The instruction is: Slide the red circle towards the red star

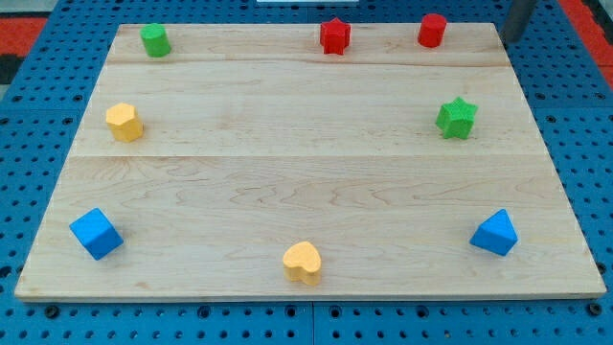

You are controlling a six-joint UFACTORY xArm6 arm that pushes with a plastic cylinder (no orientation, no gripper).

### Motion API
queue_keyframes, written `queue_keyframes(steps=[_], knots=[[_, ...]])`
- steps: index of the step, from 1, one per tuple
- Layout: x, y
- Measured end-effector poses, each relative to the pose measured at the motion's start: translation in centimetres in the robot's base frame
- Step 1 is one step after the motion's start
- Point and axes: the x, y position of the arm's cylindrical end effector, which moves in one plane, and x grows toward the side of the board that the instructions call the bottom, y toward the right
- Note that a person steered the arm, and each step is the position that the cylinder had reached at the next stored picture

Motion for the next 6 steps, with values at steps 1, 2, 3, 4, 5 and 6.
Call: queue_keyframes(steps=[1, 2, 3, 4, 5, 6], knots=[[-1.7, -4.5], [-1.7, -6.5], [-1.3, -15.6], [-1.0, -20.1], [-0.5, -20.8], [-0.5, -21.2]])
